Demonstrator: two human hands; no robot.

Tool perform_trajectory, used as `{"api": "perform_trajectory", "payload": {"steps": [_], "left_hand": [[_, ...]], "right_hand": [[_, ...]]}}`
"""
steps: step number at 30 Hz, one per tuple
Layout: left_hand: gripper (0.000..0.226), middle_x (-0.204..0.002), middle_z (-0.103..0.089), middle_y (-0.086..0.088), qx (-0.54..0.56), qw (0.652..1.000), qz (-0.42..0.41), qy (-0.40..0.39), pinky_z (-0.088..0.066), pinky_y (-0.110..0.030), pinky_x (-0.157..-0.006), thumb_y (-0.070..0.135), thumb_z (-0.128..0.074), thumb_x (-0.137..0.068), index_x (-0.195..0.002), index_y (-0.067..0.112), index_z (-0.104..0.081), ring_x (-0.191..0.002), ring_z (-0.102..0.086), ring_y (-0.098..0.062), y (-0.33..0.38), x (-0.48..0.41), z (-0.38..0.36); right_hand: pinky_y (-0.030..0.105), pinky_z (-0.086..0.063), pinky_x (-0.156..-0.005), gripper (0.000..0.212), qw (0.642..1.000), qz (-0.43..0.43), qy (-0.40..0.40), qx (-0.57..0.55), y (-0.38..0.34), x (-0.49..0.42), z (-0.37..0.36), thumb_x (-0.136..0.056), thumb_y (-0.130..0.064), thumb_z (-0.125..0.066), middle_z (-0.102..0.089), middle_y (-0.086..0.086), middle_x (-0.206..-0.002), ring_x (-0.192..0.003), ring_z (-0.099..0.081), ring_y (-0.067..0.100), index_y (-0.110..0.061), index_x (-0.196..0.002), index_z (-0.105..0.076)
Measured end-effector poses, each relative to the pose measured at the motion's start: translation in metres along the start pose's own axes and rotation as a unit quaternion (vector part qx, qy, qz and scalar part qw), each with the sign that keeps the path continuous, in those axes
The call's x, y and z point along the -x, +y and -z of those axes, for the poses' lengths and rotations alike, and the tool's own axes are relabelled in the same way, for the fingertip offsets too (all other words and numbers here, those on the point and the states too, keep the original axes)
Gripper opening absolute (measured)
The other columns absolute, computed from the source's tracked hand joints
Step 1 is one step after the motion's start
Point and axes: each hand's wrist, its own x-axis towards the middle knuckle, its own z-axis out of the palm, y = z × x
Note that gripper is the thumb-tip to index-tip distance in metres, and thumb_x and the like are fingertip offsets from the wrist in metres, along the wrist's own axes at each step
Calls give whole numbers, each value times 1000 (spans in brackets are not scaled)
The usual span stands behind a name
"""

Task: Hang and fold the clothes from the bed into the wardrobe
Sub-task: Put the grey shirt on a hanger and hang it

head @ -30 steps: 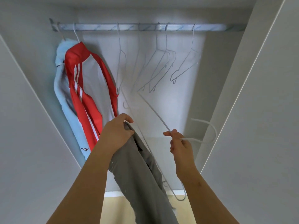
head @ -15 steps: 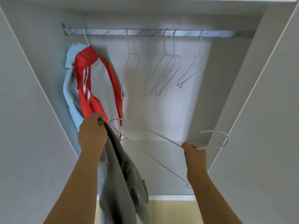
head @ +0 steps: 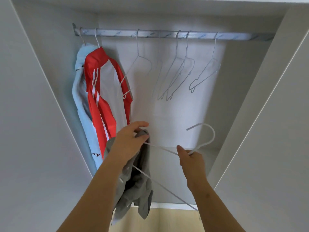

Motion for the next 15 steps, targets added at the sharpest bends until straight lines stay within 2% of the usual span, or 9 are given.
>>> {"api": "perform_trajectory", "payload": {"steps": [1, 3, 6, 9, 11, 13, 15], "left_hand": [[31, -80, -60, 9, 44, 999, 11, -21, -38, 2, -62, 6, -63, -84, -92, 37, -61, -72, -55, -5, 4, 3, -5], [32, -80, -62, 9, 114, 990, 31, -76, -46, -9, -75, 6, -63, -85, -92, 38, -61, -79, -59, -10, 10, 10, -16], [31, -97, -67, 8, 141, 976, 47, -159, -48, -32, -94, 11, -62, -87, -102, 38, -57, -98, -62, -16, 13, 20, -29], [35, -101, -67, 11, 131, 973, 24, -188, -48, -31, -96, 10, -62, -86, -103, 39, -52, -98, -63, -11, 14, 22, -35], [34, -106, -64, 14, 63, 981, -31, -178, -47, -28, -96, 13, -64, -85, -106, 38, -51, -100, -61, -8, 15, 22, -39], [32, -110, -62, 12, -93, 979, -140, -117, -45, -27, -95, 19, -65, -84, -111, 32, -56, -105, -57, -11, 14, 22, -41], [33, -113, -64, 5, -283, 924, -255, -23, -43, -40, -92, 27, -71, -77, -109, 27, -63, -108, -57, -22, 11, 20, -44]], "right_hand": [[22, -31, -48, 47, 1000, 4, -1, 2, -1, 0, -3, -86, -36, -57, -37, -9, -32, -37, -32, 6, -16, -47, -42], [22, -33, -50, 47, 1000, 8, 2, -2, -3, 0, -7, -88, -42, -56, -39, -12, -30, -42, -38, 7, -15, -50, -50], [22, -32, -52, 47, 999, 6, 17, -33, -6, -1, -10, -90, -44, -53, -43, -13, -33, -49, -43, 9, -14, -54, -53], [24, -33, -55, 49, 997, 7, 44, -70, -6, -3, -7, -91, -46, -50, -48, -12, -39, -55, -48, 11, -16, -52, -53], [25, -34, -56, 50, 996, 22, 59, -69, -7, -3, -4, -91, -45, -50, -49, -13, -38, -55, -49, 10, -17, -50, -53], [24, -34, -56, 50, 996, 33, 61, -58, -8, -4, 0, -92, -44, -49, -49, -15, -37, -55, -47, 9, -16, -51, -52], [24, -35, -56, 50, 996, 39, 62, -50, -8, -5, 5, -92, -43, -49, -49, -16, -38, -53, -46, 9, -12, -53, -51]]}}
